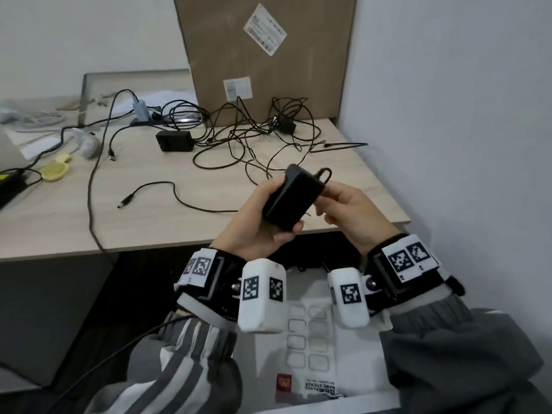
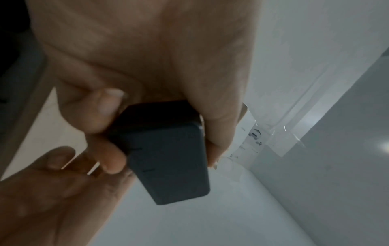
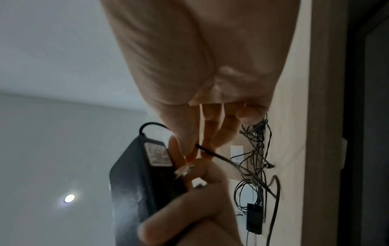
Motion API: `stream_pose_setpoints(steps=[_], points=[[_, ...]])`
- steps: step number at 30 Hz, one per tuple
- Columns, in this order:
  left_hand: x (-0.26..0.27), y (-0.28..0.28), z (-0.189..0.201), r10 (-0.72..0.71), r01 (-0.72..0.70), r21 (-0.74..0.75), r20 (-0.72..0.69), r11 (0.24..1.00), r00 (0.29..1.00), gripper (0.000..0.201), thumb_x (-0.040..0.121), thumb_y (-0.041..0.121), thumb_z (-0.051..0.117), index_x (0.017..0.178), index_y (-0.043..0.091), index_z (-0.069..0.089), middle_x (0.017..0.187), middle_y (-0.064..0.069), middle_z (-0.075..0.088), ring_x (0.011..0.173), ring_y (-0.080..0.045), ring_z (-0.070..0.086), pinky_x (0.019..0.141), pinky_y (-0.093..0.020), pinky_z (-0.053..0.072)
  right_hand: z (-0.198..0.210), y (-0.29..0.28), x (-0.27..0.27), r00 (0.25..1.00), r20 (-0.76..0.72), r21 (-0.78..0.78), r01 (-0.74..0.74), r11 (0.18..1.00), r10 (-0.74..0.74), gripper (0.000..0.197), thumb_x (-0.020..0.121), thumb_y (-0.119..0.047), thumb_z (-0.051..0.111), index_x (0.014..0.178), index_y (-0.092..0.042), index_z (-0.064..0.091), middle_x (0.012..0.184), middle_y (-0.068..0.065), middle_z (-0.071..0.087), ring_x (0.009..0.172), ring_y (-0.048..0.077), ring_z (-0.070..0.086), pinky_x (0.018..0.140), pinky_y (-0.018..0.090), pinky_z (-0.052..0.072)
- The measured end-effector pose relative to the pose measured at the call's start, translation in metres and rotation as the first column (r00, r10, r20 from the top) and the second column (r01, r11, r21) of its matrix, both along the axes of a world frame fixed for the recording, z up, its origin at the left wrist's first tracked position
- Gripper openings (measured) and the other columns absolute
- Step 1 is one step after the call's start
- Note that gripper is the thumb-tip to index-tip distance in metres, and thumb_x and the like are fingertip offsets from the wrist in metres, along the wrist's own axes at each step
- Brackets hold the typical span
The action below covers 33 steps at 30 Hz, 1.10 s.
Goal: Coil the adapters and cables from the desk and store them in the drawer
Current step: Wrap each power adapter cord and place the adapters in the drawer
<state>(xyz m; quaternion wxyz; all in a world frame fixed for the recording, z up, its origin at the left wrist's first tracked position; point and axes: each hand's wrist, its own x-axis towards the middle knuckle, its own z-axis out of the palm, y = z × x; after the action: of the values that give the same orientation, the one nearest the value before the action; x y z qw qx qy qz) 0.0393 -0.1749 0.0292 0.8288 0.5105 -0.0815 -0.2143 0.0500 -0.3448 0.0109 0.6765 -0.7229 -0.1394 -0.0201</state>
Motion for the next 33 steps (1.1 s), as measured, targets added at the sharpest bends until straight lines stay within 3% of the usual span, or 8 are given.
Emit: stream_pose_setpoints(steps=[5,8,11,14,18,25,29,33], points=[[0.011,0.007,-0.011,0.263,-0.274,-0.201,-0.079,0.94,0.962,0.044,0.093,0.045,0.045,0.119,0.01,0.049,0.084,-0.006,0.053,0.059,-0.014,0.046,0.041,-0.017,0.03,0.004,-0.008,0.005,0.993,0.067,-0.055,0.099,0.994,-0.096,0.014,0.093,-0.017,0.056,0.082,-0.018,0.064,0.083,-0.008,0.063,0.078,-0.009,0.055,0.074,0.001,0.038],[0.011,0.004,-0.011,0.378,-0.398,-0.308,-0.124,0.864,0.917,0.032,0.095,0.042,0.045,0.1,0.012,0.056,0.075,-0.002,0.055,0.061,-0.014,0.043,0.044,-0.017,0.033,0.004,-0.001,0.004,0.992,0.093,-0.035,0.089,0.995,-0.086,0.01,0.092,-0.015,0.057,0.086,-0.017,0.064,0.084,-0.007,0.065,0.083,-0.004,0.058,0.08,0.006,0.041],[0.013,0.003,-0.007,0.447,-0.459,-0.355,-0.121,0.814,0.886,0.028,0.096,0.04,0.045,0.094,0.014,0.057,0.07,-0.001,0.056,0.059,-0.014,0.043,0.046,-0.017,0.031,0.009,0.005,0.003,0.984,0.139,0.135,0.097,0.986,-0.116,0.009,0.089,-0.016,0.062,0.082,-0.02,0.066,0.08,-0.006,0.065,0.081,0.002,0.06,0.083,0.016,0.045],[0.014,0.002,-0.008,0.478,-0.483,-0.323,-0.102,0.813,0.872,0.028,0.097,0.039,0.046,0.098,0.013,0.057,0.075,-0.002,0.057,0.059,-0.014,0.044,0.046,-0.018,0.033,0.015,0.0,0.004,0.988,0.094,0.372,0.08,0.925,-0.123,0.006,0.084,-0.021,0.065,0.078,-0.02,0.068,0.078,-0.008,0.067,0.066,0.01,0.055,0.076,0.022,0.046],[0.016,0.002,-0.014,0.519,-0.521,-0.229,-0.076,0.822,0.851,0.029,0.097,0.04,0.047,0.102,0.014,0.059,0.083,-0.004,0.054,0.061,-0.013,0.045,0.048,-0.018,0.033,0.013,-0.008,0.006,0.97,0.035,0.273,0.223,0.936,-0.241,0.013,0.091,-0.011,0.058,0.083,-0.013,0.068,0.08,-0.005,0.07,0.055,0.01,0.035,0.061,0.019,0.037],[0.017,0.005,-0.018,0.488,-0.496,-0.077,-0.096,0.865,0.867,0.031,0.097,0.042,0.048,0.103,0.015,0.063,0.087,-0.004,0.057,0.066,-0.014,0.05,0.054,-0.019,0.037,0.014,-0.004,0.003,0.999,-0.007,0.403,0.037,0.914,-0.037,0.021,0.094,0.001,0.047,0.099,-0.006,0.066,0.08,0.0,0.066,0.054,0.006,0.041,0.059,0.017,0.041],[0.021,0.007,-0.02,0.6,-0.605,-0.097,-0.076,0.79,0.796,0.032,0.1,0.041,0.044,0.101,0.013,0.06,0.088,-0.006,0.056,0.066,-0.014,0.049,0.053,-0.018,0.038,0.015,-0.013,0.005,0.994,-0.058,0.275,0.103,0.956,-0.09,0.016,0.091,-0.004,0.054,0.093,-0.007,0.069,0.064,0.002,0.058,0.042,0.005,0.034,0.041,0.014,0.026],[0.023,0.01,-0.019,0.667,-0.663,-0.144,-0.032,0.734,0.745,0.033,0.1,0.041,0.043,0.103,0.013,0.061,0.095,-0.005,0.057,0.07,-0.014,0.051,0.057,-0.019,0.043,0.015,-0.027,0.007,0.993,-0.073,0.077,0.095,0.992,-0.09,0.014,0.086,-0.009,0.063,0.097,-0.012,0.07,0.059,-0.002,0.056,0.05,0.008,0.041,0.051,0.016,0.034]])
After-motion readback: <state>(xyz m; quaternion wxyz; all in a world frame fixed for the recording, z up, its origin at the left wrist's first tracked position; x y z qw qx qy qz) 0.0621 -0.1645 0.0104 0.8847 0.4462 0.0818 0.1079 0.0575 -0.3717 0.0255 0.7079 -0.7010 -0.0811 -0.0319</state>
